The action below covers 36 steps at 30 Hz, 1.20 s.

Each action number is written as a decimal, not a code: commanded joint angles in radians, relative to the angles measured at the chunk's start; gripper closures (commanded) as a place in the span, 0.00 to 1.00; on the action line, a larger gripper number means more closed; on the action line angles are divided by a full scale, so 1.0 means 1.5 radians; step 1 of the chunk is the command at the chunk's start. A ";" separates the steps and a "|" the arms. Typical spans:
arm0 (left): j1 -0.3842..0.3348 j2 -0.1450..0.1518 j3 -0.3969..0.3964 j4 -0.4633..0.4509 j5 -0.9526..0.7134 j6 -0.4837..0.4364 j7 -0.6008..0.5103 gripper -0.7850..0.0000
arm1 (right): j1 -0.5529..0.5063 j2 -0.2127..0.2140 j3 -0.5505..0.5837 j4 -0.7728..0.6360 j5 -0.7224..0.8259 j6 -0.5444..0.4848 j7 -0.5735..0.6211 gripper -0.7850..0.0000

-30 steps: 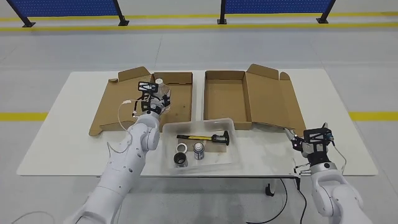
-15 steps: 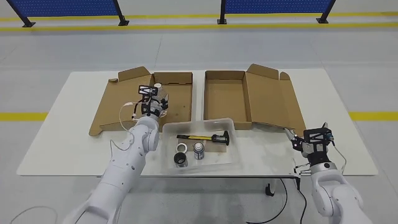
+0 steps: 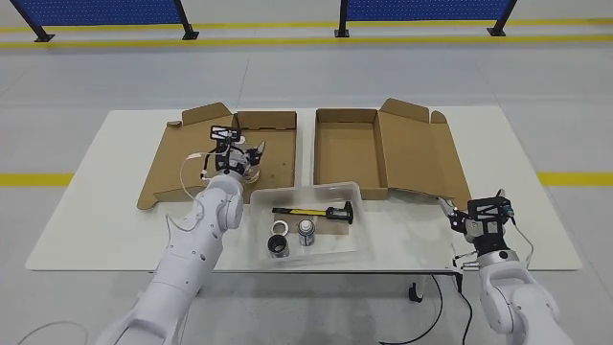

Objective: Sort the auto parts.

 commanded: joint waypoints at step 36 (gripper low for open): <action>0.236 0.063 -0.040 -0.502 0.067 -0.443 -0.380 0.00 | 0.000 0.000 0.000 0.000 0.000 0.000 0.000 0.00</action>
